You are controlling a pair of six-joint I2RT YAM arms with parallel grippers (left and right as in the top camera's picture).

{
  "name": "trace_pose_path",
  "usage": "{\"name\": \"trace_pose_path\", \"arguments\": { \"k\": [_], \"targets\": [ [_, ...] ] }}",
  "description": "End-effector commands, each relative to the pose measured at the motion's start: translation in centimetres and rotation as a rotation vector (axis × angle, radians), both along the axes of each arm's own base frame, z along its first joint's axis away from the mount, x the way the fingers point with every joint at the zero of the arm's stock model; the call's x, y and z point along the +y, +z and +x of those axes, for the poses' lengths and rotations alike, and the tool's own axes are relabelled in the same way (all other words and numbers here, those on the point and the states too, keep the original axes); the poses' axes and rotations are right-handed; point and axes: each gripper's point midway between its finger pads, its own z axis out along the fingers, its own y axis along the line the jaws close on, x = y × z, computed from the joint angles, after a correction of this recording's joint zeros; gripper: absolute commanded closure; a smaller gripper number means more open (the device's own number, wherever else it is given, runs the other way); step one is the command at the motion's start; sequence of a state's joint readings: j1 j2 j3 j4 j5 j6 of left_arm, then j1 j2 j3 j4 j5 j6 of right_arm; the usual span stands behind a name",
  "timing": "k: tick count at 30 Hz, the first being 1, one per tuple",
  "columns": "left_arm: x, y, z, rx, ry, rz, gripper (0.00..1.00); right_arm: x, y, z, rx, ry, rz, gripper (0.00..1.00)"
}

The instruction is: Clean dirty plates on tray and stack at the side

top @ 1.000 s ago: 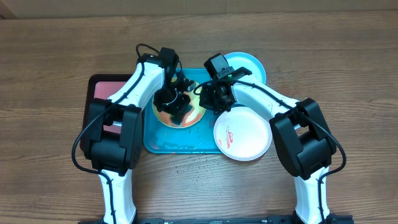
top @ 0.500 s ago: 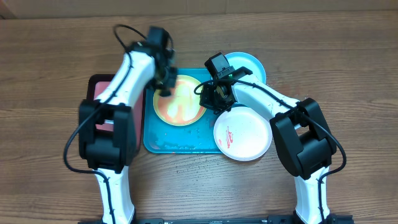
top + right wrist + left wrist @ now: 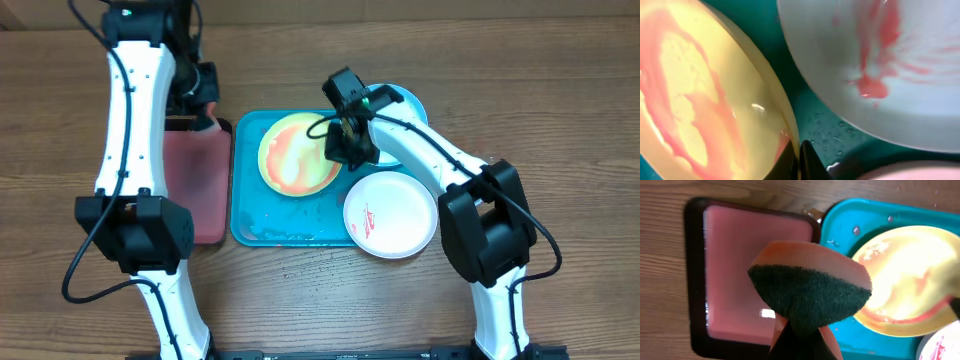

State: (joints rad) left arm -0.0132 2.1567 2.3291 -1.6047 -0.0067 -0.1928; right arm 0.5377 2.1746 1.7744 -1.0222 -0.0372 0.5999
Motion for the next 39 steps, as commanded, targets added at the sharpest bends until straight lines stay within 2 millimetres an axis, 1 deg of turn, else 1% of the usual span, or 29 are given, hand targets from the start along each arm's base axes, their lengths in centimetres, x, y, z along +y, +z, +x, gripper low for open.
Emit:
{"name": "trace_pose_path", "arguments": {
  "k": [1,3,5,8,12,15,22,26,30,39],
  "targets": [
    [1.6,0.8,0.3,-0.026,0.035,0.012,0.96,0.5,3.9,1.9,-0.175,0.056,-0.15,0.96],
    [2.3,0.7,0.3,-0.024,0.05,0.015,0.96,0.4,5.7,1.9,-0.239,0.071,-0.247,0.96],
    [3.1,0.6,0.3,-0.022,0.064,0.037,0.96,0.5,7.1,1.7,-0.291,0.085,-0.329,0.96],
    [4.3,0.7,0.3,-0.024,0.08,0.082,0.96,0.8,8.6,0.9,-0.371,0.113,-0.457,0.96],
    [4.3,0.7,0.6,-0.036,0.084,0.077,0.96,0.5,10.8,-0.6,-0.493,0.095,-0.652,0.96],
    [4.3,0.7,0.6,-0.036,0.087,0.077,0.96,0.2,12.6,-1.6,-0.587,0.064,-0.761,0.96],
    [4.3,0.8,0.7,-0.041,0.09,0.077,0.96,0.7,15.7,-3.5,-0.753,0.039,-0.885,0.96],
    [4.3,0.7,0.7,-0.041,0.093,0.076,0.97,0.9,16.9,-4.6,-0.823,0.017,-0.914,0.96],
    [4.3,0.8,0.8,-0.044,0.093,0.076,0.96,1.2,17.5,-5.4,-0.863,0.009,-0.918,0.96],
    [4.3,0.8,0.8,-0.044,0.093,0.076,0.96,2.1,18.1,-6.0,-0.903,0.034,-0.924,0.96]
  ]
}}
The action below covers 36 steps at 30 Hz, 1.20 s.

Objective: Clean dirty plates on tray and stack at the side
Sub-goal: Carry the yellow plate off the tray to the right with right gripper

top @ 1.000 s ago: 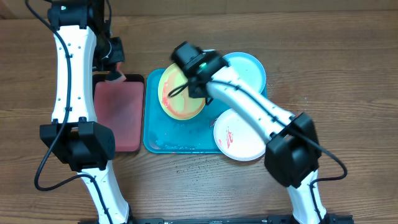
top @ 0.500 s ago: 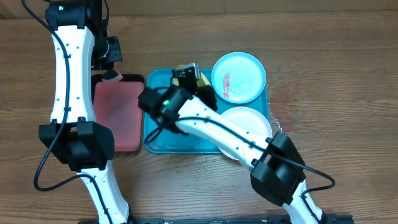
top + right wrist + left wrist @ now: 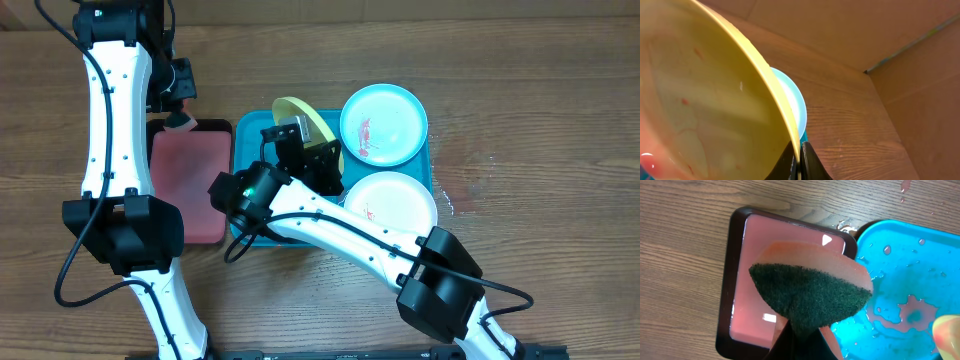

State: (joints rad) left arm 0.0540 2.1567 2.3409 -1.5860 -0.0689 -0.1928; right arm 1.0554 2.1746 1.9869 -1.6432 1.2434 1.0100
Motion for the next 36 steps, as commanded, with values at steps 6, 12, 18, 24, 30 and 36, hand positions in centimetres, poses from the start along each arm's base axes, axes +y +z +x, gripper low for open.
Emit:
{"name": "trace_pose_path", "arguments": {
  "k": [6,12,18,24,30,36],
  "targets": [
    [0.2,0.3,0.3,-0.015,0.015,0.013,0.96,0.6,1.6,0.1,-0.096,-0.001,0.054,0.96],
    [0.1,0.3,0.3,-0.016,0.017,0.005,0.96,1.0,-1.2,-0.1,0.025,-0.044,0.176,0.96],
    [-0.4,0.2,0.4,-0.02,0.018,-0.021,0.96,3.3,-7.0,0.3,0.435,0.027,0.344,0.96],
    [-0.9,-0.3,0.4,-0.009,0.015,-0.047,0.96,3.1,-8.0,1.9,0.688,0.104,0.573,0.96],
    [-2.0,-0.6,0.6,-0.007,-0.007,-0.072,0.96,1.5,-5.4,4.7,0.876,0.273,0.93,0.96],
    [-5.0,-1.0,0.9,-0.004,-0.067,-0.099,0.96,-7.4,-4.1,8.7,0.86,0.171,1.163,0.96]
  ]
}}
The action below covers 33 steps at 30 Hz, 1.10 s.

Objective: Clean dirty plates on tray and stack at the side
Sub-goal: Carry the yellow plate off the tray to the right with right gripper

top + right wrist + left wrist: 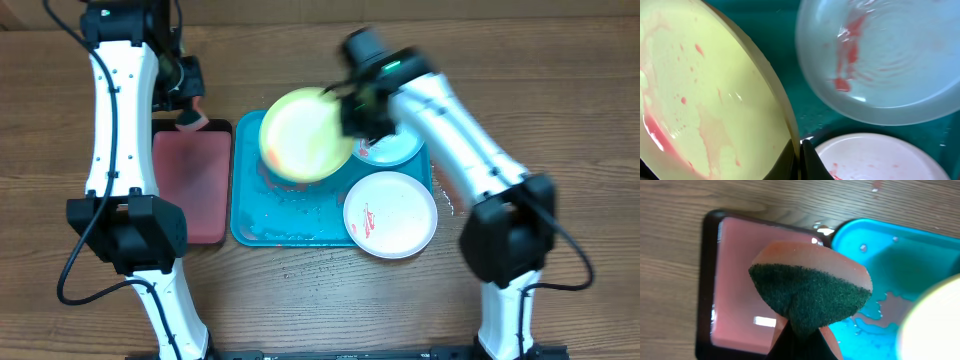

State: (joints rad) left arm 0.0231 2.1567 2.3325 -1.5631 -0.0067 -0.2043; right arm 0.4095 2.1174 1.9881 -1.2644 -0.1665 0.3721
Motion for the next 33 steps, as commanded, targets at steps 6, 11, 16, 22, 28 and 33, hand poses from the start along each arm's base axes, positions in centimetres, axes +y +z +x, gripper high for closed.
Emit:
{"name": "trace_pose_path", "arguments": {
  "k": [6,11,16,22,28,33],
  "targets": [
    [-5.5,-0.9,0.9,-0.014,-0.093,-0.037,0.96,-16.3,3.5,4.0,-0.034,-0.297,0.086,0.96],
    [-7.2,-0.9,1.4,-0.036,-0.123,-0.04,0.96,-25.4,2.1,3.2,-0.005,-0.491,0.003,0.96],
    [-8.0,-0.9,1.6,-0.049,-0.141,-0.041,0.96,-30.6,-1.1,0.4,0.088,-0.61,-0.04,0.96],
    [-8.0,-0.9,1.7,-0.051,-0.142,-0.041,0.96,-32.2,-5.9,-2.8,0.196,-0.665,-0.04,0.96],
    [-8.0,-1.0,1.5,-0.042,-0.142,-0.04,0.96,-32.2,-9.6,-6.1,0.3,-0.671,-0.095,0.96],
    [-8.0,-1.0,1.5,-0.041,-0.142,-0.041,0.96,-32.3,-10.2,-6.7,0.312,-0.672,-0.111,0.79]
  ]
}}
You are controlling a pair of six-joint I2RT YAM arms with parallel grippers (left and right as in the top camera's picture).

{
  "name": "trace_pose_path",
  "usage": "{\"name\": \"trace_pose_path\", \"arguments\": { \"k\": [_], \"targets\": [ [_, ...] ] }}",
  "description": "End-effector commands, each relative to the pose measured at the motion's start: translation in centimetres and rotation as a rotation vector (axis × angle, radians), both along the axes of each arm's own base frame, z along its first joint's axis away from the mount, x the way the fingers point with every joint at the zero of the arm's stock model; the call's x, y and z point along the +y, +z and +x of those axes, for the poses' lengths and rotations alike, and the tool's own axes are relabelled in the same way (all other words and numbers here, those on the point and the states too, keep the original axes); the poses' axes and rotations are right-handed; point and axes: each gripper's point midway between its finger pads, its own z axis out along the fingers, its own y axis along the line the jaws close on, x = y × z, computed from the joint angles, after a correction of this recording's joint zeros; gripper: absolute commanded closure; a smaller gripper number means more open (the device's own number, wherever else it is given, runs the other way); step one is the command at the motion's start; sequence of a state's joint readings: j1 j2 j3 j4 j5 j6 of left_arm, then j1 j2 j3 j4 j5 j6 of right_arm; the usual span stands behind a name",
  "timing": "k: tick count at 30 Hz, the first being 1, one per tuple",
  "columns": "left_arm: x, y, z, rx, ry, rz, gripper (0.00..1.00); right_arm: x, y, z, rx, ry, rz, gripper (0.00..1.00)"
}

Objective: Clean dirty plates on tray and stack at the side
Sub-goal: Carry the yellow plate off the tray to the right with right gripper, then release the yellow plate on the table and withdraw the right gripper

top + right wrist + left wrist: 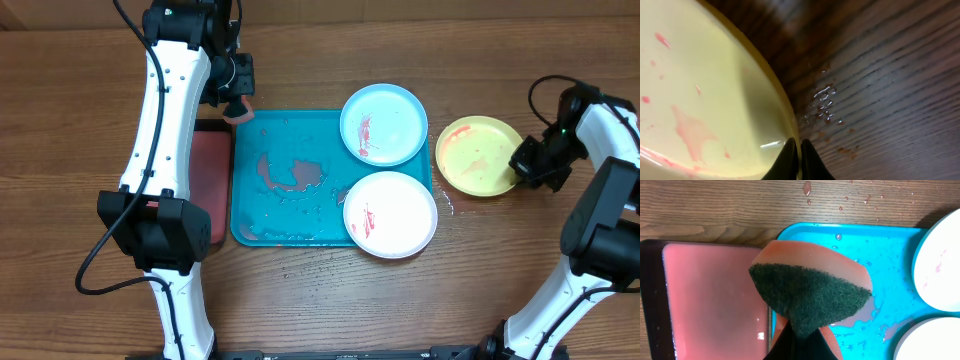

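Note:
A yellow plate [478, 156] with faint pink smears lies on the wood right of the blue tray [290, 225]. My right gripper [528, 165] is shut on its right rim [790, 125]. On the tray sit a light-blue plate [383, 124] and a white plate [390, 214], both with red streaks. A pink puddle [285, 172] marks the tray's left half. My left gripper [237, 105] is shut on a folded sponge [810, 292], orange with a green scrub face, above the tray's far left corner.
A dark tub of pink liquid [205, 190] stands left of the tray. Water drops [860, 197] lie on the wood behind the tray and beside the yellow plate [822, 107].
The yellow plate was held over the tray's middle; now it lies on the table right of the tray, still gripped at its rim. My left gripper with the sponge has shifted right, from the tub to the tray's corner.
The yellow plate lay heavily smeared on the tray with my right gripper on its rim. Then it was tilted up on edge over the tray, then held over the tray with less red on it, and now rests on the table at the right. The sponge stayed gripped throughout.

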State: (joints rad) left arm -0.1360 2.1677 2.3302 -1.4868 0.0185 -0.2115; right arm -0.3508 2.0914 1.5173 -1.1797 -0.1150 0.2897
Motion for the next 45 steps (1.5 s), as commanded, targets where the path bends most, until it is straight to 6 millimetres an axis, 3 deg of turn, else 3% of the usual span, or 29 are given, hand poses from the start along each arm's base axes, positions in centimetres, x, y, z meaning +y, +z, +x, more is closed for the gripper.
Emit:
{"name": "trace_pose_path", "arguments": {
  "k": [1,3,5,10,13,20,27,33,37,45],
  "targets": [
    [-0.3,-0.8,0.0,0.023,0.015,-0.01,0.96,-0.7,1.5,0.4,-0.033,0.01,-0.044,0.66],
    [-0.3,-0.8,0.0,0.023,0.014,-0.01,0.96,-0.4,2.8,1.2,-0.067,0.018,-0.018,0.45],
    [-0.3,-0.8,0.0,0.023,0.014,-0.01,0.95,0.4,4.8,2.2,-0.126,0.042,0.029,0.37],
    [-0.3,-0.8,0.1,0.021,0.014,-0.01,0.96,5.6,10.4,3.6,-0.318,0.205,0.224,0.35],
    [-0.3,-0.8,0.1,0.02,0.014,-0.01,0.96,8.9,11.4,2.3,-0.293,0.316,0.267,0.38],
    [-0.3,-0.8,0.1,0.02,0.014,-0.01,0.96,14.0,8.5,-1.5,-0.105,0.515,0.217,0.48],
    [-0.3,-0.8,0.0,0.021,0.014,-0.009,0.96,16.2,4.1,-4.6,0.02,0.575,0.135,0.59],
    [-0.3,-0.8,0.0,0.022,0.014,-0.009,0.96,16.5,1.9,-5.3,0.027,0.589,0.109,0.65],
    [-0.3,-0.8,0.0,0.021,0.014,-0.009,0.96,16.1,0.6,-5.6,0.025,0.576,0.085,0.74],
    [-0.3,-0.8,0.0,0.022,0.015,-0.009,0.96,16.2,0.3,-5.6,0.025,0.565,0.082,0.83]
  ]
}}
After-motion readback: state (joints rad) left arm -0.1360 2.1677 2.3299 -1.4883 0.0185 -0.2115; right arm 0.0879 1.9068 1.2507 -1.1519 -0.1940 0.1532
